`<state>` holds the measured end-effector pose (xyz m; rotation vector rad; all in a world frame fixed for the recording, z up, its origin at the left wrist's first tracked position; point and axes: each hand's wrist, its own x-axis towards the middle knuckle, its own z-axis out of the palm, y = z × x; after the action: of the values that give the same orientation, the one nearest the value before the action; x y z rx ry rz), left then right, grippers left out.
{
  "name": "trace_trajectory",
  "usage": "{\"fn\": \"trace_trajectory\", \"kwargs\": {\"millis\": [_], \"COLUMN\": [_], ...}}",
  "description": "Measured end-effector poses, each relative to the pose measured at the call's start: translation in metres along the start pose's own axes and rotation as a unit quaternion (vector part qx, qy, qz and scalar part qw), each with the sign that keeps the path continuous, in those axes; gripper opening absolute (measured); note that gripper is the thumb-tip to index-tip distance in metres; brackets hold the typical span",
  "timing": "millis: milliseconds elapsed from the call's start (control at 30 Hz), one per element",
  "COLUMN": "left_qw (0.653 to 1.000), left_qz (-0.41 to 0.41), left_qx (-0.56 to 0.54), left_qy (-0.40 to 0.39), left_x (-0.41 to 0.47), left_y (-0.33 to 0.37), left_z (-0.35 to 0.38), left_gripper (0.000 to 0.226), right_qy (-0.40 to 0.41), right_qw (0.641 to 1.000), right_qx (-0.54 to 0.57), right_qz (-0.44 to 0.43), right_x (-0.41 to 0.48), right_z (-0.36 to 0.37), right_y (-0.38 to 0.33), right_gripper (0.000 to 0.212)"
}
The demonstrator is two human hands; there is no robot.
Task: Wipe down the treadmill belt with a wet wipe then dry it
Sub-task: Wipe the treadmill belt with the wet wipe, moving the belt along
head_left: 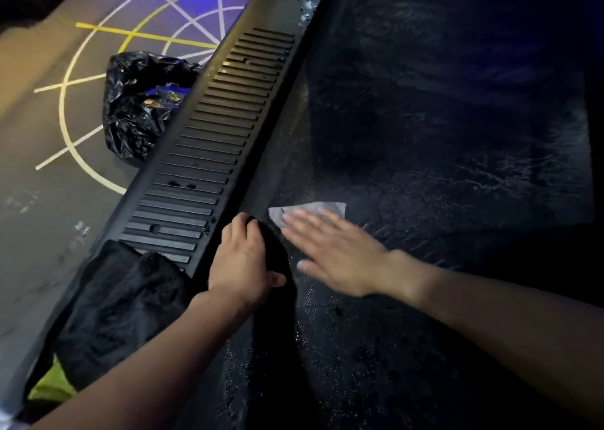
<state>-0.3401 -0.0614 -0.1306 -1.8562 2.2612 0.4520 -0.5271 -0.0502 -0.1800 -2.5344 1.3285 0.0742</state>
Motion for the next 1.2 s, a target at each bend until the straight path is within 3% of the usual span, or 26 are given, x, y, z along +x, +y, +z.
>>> {"fn": "trace_trajectory", "kwargs": {"millis": [100,133,233,267,367,400,500,533,633,667,800,900,933,1067,1100,1200], "left_qw": [0.999,0.999,1.0,1.0,0.999,0.999,0.998,0.998,0.998,0.997,0.993,0.991,0.991,0.99,0.99,0.994], "left_qz": [-0.026,-0.033,-0.028,-0.027,-0.026,-0.026,-0.023,-0.023,-0.023,-0.026,-0.042,-0.057,-0.063,-0.059,-0.061,-0.058], "left_qx": [0.02,0.017,-0.001,-0.006,-0.025,-0.032,-0.047,-0.048,-0.054,-0.059,-0.105,-0.115,-0.115,-0.127,-0.126,-0.09], "left_qy": [0.004,0.001,0.001,0.006,0.019,0.023,0.026,0.026,0.03,0.029,0.036,0.038,0.032,0.035,0.033,0.009], "left_x": [0.0,0.0,0.002,0.001,-0.002,-0.003,-0.006,-0.007,-0.006,-0.006,-0.01,-0.01,-0.01,-0.01,-0.009,-0.008], "left_y": [0.003,0.003,-0.001,-0.003,-0.006,-0.006,-0.006,-0.006,-0.007,-0.007,-0.006,-0.005,-0.005,-0.008,-0.007,-0.003], "left_z": [0.001,0.001,-0.001,-0.001,0.0,0.002,0.004,0.005,0.005,0.005,0.007,0.008,0.008,0.01,0.009,0.008], "left_gripper": [0.102,0.101,0.096,0.096,0.1,0.101,0.099,0.099,0.101,0.1,0.099,0.112,0.116,0.113,0.117,0.129], "right_qy": [0.023,0.023,-0.006,0.001,0.039,0.039,0.016,0.025,0.053,0.047,0.012,0.028,0.031,-0.002,0.005,0.028], "right_qw": [0.986,0.986,1.0,1.0,0.984,0.985,1.0,1.0,0.986,0.986,1.0,0.992,0.991,0.997,0.998,0.996], "right_qx": [0.02,0.023,0.015,0.015,0.03,0.037,0.025,0.015,0.042,0.043,0.012,0.037,0.044,0.015,0.015,0.015], "right_qz": [0.165,0.164,0.006,-0.003,0.169,0.167,0.004,-0.009,0.153,0.153,-0.012,0.121,0.124,-0.079,-0.067,0.087], "right_x": [0.016,0.019,0.019,0.023,0.042,0.046,0.044,0.047,0.066,0.07,0.067,0.077,0.076,0.043,0.04,0.022], "right_z": [-0.012,-0.011,-0.005,-0.006,-0.015,-0.014,-0.006,-0.007,-0.016,-0.015,-0.012,-0.023,-0.02,-0.006,-0.009,-0.013], "right_y": [0.017,0.011,-0.007,0.0,0.016,0.009,-0.014,-0.007,0.004,-0.003,-0.011,0.003,-0.004,-0.026,-0.013,0.002], "right_gripper": [0.073,0.073,0.069,0.069,0.07,0.069,0.067,0.067,0.069,0.068,0.064,0.064,0.064,0.065,0.064,0.066]}}
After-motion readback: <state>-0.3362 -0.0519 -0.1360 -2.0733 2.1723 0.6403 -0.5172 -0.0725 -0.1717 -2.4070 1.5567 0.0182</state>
